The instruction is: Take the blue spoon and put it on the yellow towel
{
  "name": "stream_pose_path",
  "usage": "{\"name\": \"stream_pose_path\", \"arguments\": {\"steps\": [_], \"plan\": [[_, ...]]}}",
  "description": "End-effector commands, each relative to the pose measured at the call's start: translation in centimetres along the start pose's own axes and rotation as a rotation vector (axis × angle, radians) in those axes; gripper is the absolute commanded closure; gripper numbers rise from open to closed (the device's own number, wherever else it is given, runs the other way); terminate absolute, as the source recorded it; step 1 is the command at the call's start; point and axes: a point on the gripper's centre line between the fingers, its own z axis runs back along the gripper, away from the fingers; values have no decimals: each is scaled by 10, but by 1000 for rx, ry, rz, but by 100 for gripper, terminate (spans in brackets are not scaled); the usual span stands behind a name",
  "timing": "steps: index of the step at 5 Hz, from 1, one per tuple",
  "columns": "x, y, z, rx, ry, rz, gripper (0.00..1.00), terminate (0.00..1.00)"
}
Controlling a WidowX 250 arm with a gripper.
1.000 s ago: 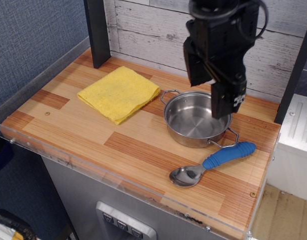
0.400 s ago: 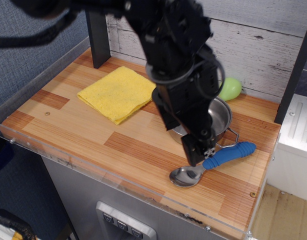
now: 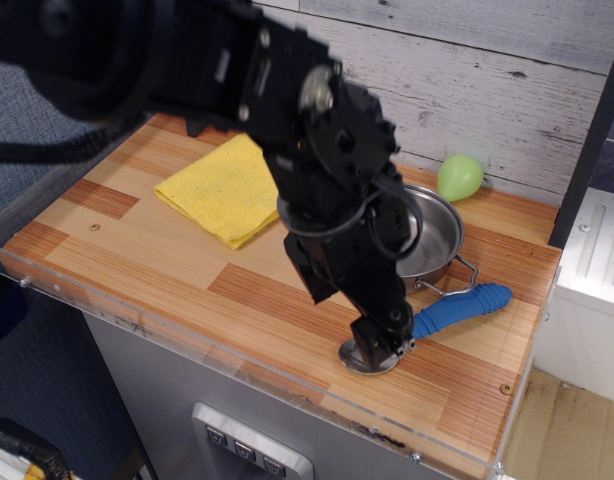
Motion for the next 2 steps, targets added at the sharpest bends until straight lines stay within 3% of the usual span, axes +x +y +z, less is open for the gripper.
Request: {"name": "stream_pose_path", "arguments": {"steps": [1, 2], "plan": [[8, -1, -21, 19, -11, -9, 0, 0], [14, 2, -30, 17, -3, -7, 0, 0]]}}
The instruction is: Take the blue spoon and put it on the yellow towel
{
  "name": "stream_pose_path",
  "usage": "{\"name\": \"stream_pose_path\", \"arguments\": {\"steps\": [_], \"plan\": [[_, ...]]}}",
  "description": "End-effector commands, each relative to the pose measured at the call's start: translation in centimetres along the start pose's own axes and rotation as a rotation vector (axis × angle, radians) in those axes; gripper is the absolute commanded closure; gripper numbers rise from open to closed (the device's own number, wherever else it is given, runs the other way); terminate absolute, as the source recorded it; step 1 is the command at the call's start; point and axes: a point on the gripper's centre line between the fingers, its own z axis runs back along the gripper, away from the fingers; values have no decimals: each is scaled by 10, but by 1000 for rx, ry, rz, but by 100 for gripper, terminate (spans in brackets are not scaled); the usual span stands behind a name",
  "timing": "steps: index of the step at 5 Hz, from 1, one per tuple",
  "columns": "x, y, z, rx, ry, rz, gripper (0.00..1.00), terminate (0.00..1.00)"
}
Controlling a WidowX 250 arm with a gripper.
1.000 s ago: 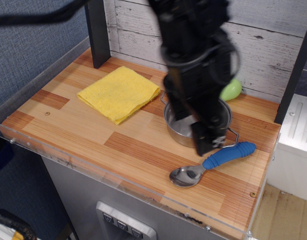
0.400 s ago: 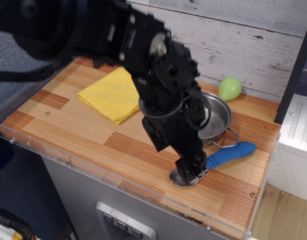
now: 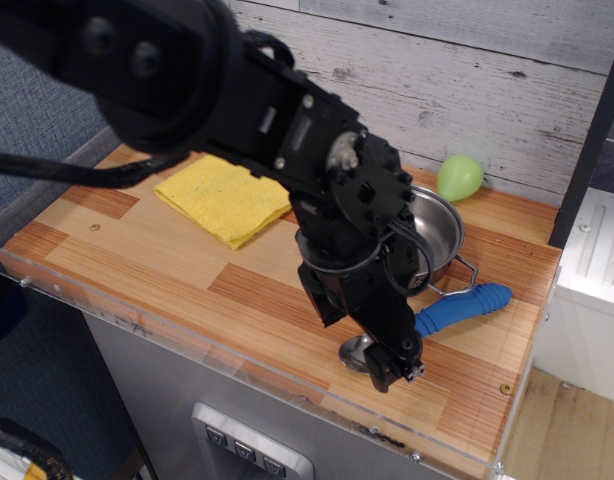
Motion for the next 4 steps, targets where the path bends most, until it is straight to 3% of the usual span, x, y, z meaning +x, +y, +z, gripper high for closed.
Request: {"name": "stream_pose_path", "arguments": {"steps": [1, 4], "plan": [[26, 6, -10, 28, -20, -29, 0, 0], [43, -2, -37, 22, 4, -34, 0, 0]]}}
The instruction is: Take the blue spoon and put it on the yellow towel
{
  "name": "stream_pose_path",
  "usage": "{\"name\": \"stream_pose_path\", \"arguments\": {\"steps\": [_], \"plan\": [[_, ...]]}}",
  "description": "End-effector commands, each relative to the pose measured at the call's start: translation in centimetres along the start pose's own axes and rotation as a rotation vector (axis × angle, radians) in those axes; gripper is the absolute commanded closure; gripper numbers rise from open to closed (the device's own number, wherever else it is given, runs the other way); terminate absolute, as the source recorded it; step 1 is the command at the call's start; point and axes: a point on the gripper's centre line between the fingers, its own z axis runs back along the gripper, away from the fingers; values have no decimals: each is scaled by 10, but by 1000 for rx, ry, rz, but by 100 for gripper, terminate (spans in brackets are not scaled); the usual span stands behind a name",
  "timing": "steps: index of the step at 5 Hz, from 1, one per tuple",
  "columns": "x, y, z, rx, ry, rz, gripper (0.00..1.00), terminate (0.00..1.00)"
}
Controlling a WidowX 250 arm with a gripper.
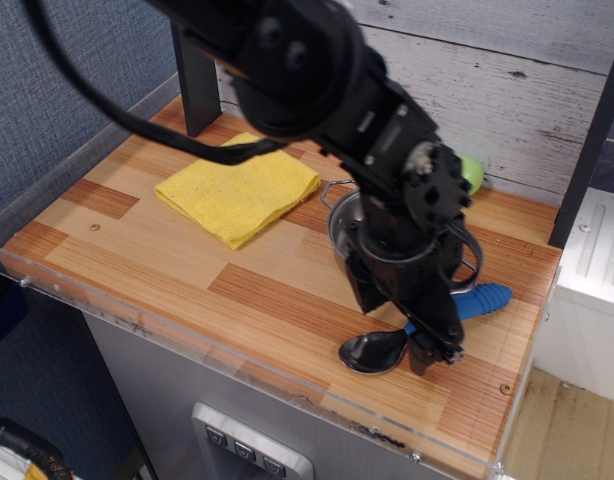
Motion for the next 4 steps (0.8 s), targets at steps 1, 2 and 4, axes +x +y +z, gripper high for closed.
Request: {"name": "stream_pose_path", "arguments": {"steps": [1, 2, 4], "plan": [[18, -9, -10, -1, -10, -7, 0, 0], [21, -10, -16, 2, -4, -6, 0, 0], [27, -8, -20, 4, -18, -2, 0, 0]]}}
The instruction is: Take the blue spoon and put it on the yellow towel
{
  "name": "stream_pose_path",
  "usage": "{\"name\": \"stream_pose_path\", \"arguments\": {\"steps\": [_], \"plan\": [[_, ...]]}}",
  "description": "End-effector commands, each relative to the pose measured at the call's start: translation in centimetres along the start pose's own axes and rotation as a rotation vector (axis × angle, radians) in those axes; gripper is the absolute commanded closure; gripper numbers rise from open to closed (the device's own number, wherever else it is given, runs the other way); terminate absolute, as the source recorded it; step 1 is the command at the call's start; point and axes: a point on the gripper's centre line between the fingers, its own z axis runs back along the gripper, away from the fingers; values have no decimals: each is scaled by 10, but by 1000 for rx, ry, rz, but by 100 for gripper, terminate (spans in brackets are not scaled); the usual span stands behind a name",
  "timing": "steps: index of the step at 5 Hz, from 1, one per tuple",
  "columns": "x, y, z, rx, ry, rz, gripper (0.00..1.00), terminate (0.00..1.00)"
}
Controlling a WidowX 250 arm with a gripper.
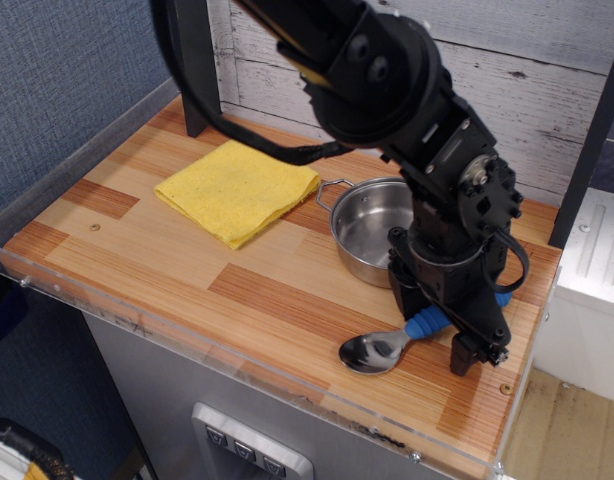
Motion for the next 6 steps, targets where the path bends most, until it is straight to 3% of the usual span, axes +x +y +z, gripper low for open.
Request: {"name": "stream_pose_path", "arguments": {"steps": [1, 3, 5, 6], "plan": [[1, 2, 5, 19, -12, -36, 100, 0], [-2, 2, 25, 5, -13, -50, 100, 0], [8, -5, 53, -48, -55, -102, 100, 0], [14, -2, 82, -55, -94, -95, 100, 0]]}}
